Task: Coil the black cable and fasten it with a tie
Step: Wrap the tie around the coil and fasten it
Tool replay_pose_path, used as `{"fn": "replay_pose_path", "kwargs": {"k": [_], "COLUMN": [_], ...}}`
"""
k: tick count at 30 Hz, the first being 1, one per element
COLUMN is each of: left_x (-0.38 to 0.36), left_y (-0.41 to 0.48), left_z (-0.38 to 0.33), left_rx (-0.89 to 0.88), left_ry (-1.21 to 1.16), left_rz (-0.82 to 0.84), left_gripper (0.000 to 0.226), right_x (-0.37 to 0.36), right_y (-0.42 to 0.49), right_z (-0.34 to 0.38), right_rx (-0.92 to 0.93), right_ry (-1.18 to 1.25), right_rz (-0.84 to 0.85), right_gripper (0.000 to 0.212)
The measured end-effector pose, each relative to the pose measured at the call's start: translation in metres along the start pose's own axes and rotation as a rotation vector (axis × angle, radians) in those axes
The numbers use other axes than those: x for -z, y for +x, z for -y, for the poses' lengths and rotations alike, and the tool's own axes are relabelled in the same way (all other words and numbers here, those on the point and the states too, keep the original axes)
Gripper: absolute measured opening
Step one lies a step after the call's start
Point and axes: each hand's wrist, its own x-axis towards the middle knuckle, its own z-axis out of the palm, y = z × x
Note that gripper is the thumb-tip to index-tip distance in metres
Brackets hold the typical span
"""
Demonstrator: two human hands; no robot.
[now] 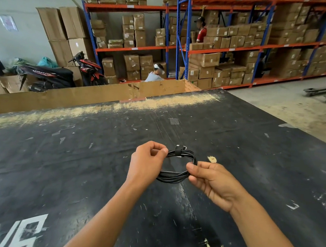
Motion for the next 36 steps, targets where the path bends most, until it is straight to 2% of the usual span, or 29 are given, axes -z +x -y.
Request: {"fn": "replay_pose_path", "kwargs": {"k": [2, 5, 7, 8, 10, 12, 16, 17, 19, 21, 22, 24, 27, 30, 33, 36], "left_x": [0.005, 0.013, 0.016, 0.016, 0.017, 0.015, 0.009, 0.009, 0.010, 0.013, 0.013, 0.015, 0.016, 0.019, 0.021, 0.023], "left_y": [-0.009, -0.026, -0.030, -0.031, -0.027, -0.026, -0.022, -0.020, -0.012, -0.005, -0.002, 0.003, 0.007, 0.006, 0.004, 0.004], "left_z": [0.001, 0.005, 0.011, 0.011, 0.008, 0.002, -0.003, -0.005, -0.010, -0.014, -0.015, -0.016, -0.020, -0.025, -0.023, -0.014], "left_rx": [-0.305, -0.749, -0.899, -0.912, -0.892, -0.821, -0.473, -0.408, -0.265, -0.111, -0.043, 0.048, 0.091, 0.089, 0.086, 0.013], "left_ry": [0.252, 0.519, 0.797, 0.868, 0.866, 0.750, 0.514, 0.456, 0.352, 0.278, 0.239, 0.167, 0.114, 0.134, 0.123, 0.098], "left_rz": [-0.047, 0.172, 0.254, 0.275, 0.317, 0.384, 0.552, 0.547, 0.525, 0.543, 0.557, 0.573, 0.616, 0.705, 0.744, 0.677], "left_gripper": [0.010, 0.037, 0.048, 0.049, 0.046, 0.037, 0.027, 0.029, 0.035, 0.039, 0.040, 0.040, 0.039, 0.039, 0.040, 0.031], "right_x": [0.002, 0.007, 0.009, 0.008, 0.006, 0.005, 0.006, 0.006, 0.008, 0.012, 0.013, 0.008, -0.002, -0.007, -0.007, -0.007], "right_y": [0.001, 0.001, 0.001, 0.001, 0.001, 0.002, 0.004, 0.003, -0.002, -0.006, -0.008, -0.012, -0.016, -0.017, -0.011, -0.002], "right_z": [0.003, 0.008, 0.009, 0.009, 0.006, 0.004, 0.005, 0.005, 0.004, 0.003, 0.003, 0.004, 0.001, -0.003, -0.007, -0.012], "right_rx": [-0.011, -0.030, -0.069, -0.096, -0.144, -0.167, -0.201, -0.212, -0.208, -0.065, 0.054, 0.257, 0.372, 0.443, 0.470, 0.513], "right_ry": [0.047, 0.143, 0.184, 0.208, 0.256, 0.286, 0.234, 0.081, -0.433, -0.820, -0.895, -0.892, -0.851, -0.920, -0.875, -0.907], "right_rz": [-0.015, -0.053, -0.097, -0.110, -0.121, -0.131, -0.160, -0.179, -0.273, -0.392, -0.403, -0.299, -0.068, 0.017, -0.039, -0.168], "right_gripper": [0.014, 0.007, 0.007, 0.007, 0.013, 0.021, 0.030, 0.033, 0.045, 0.047, 0.040, 0.016, 0.026, 0.021, 0.026, 0.025]}}
